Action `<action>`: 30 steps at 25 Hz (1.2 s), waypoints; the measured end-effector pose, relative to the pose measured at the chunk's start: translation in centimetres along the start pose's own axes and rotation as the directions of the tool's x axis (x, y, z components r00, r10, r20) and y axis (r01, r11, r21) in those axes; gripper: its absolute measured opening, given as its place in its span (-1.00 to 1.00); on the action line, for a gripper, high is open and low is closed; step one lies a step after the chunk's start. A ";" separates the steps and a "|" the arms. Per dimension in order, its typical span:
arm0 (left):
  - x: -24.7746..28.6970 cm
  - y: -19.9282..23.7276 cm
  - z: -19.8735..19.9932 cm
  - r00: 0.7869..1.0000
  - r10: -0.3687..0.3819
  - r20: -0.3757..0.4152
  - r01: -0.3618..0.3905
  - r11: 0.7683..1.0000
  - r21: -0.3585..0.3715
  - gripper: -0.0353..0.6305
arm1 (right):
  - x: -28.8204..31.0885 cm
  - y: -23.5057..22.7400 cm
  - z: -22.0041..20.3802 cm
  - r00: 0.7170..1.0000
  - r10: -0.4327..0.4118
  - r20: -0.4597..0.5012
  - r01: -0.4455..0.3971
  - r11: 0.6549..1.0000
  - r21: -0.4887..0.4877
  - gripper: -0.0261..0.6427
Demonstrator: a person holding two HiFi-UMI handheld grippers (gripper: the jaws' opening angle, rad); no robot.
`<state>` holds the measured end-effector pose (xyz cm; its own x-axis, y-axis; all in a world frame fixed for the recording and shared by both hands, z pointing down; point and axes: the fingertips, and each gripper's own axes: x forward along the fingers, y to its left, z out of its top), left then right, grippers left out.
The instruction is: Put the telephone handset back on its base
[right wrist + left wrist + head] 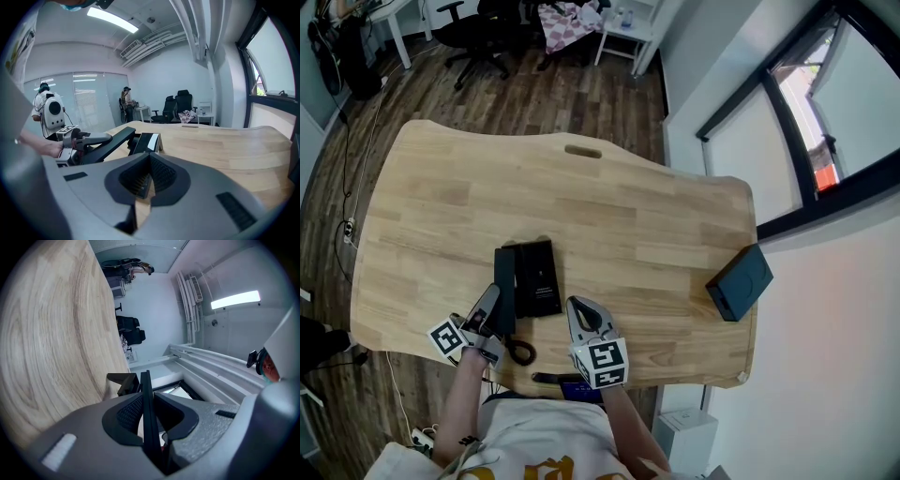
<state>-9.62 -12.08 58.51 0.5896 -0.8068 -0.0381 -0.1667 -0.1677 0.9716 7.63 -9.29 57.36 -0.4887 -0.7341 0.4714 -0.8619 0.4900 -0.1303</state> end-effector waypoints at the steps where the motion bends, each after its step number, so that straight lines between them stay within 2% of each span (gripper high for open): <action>1: 0.1 0.2 0.0 1.000 0.002 0.002 -0.002 1.000 -0.001 -0.67 | 0.1 -0.1 -0.2 1.000 -0.001 -0.004 0.001 1.000 0.002 -0.90; 7: 0.7 0.8 -0.2 1.000 0.004 0.008 -0.003 1.000 -0.013 -0.67 | 0.1 -0.9 -1.0 1.000 -0.010 -0.028 0.010 1.000 0.013 -0.90; 16: 1.6 1.7 -0.7 1.000 0.028 -0.001 -0.028 0.999 -0.016 -0.67 | 0.5 -1.2 -1.1 0.999 -0.006 -0.048 0.005 1.000 -0.031 -0.90; 30: 2.3 2.5 -1.8 0.996 0.064 -0.063 -0.062 0.997 0.045 -0.67 | 0.8 -1.5 -1.7 0.998 -0.010 -0.060 0.009 1.000 -0.017 -0.90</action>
<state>-7.28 -13.31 61.26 0.6262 -0.7787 0.0392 -0.2381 -0.1431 0.9607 8.80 -9.81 59.40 -0.4713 -0.7095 0.5239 -0.8637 0.4917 -0.1110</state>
